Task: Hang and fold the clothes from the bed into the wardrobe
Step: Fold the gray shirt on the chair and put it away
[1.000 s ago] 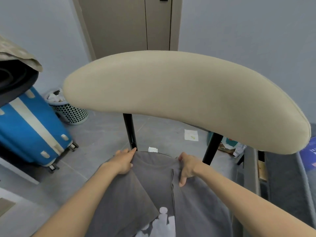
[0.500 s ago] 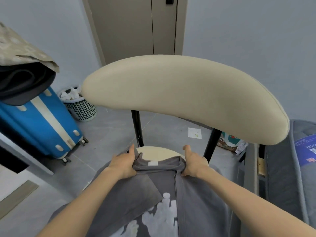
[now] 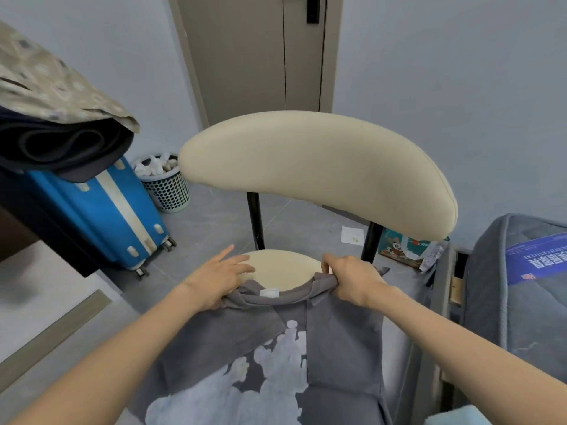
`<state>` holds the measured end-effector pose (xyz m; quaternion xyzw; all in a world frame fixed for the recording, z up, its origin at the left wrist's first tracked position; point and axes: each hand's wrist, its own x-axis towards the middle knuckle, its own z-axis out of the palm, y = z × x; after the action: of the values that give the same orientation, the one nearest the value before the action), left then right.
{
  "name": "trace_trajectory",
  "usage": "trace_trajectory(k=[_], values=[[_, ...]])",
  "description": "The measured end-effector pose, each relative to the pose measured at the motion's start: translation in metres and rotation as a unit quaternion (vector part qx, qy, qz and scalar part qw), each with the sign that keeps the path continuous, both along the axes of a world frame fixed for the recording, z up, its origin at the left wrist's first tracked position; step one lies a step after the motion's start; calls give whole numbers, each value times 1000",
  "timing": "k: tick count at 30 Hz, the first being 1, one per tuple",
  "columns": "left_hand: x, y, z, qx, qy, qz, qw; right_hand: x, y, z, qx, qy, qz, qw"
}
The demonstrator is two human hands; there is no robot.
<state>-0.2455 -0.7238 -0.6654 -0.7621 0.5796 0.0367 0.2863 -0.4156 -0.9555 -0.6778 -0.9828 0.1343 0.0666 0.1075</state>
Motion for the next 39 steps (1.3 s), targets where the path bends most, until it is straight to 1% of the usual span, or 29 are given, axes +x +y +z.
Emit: trace_trajectory(k=[2,4,7,10,14,19,22,25,30,32,33,35,37,39], values=[[-2,4,9,-8,-14,18,1000,-1,-1,11,-7,5,-6,1000],[-1,7,18,-42,-34,76,996,0,-1,21,-34,-2,-17,999],[2,5,31,-113,-70,168,977,2,1,31,-75,-28,-44,996],[7,-4,33,-148,-90,213,962,9,5,37,-121,-52,-59,989],[23,-15,34,-206,-110,240,942,27,3,41,-169,-91,-69,979],[28,-19,35,-289,-109,239,921,38,-2,39,-169,-110,-83,976],[22,-4,27,-331,-83,203,918,30,0,35,-153,-98,-85,980],[5,22,16,-387,-9,203,899,12,10,35,-95,-74,-75,990],[-34,77,-3,-376,97,261,884,-35,49,29,4,-32,-22,999],[-48,98,-9,-374,106,243,889,-53,67,23,38,-21,-4,999],[-55,108,-11,-359,102,223,901,-62,75,18,46,-11,5,999],[-72,128,-16,-296,78,181,935,-80,92,5,44,26,24,998],[-87,145,-23,-229,54,146,961,-97,106,-10,45,95,60,993],[-99,156,-30,-155,43,126,979,-112,114,-21,67,175,105,977]])
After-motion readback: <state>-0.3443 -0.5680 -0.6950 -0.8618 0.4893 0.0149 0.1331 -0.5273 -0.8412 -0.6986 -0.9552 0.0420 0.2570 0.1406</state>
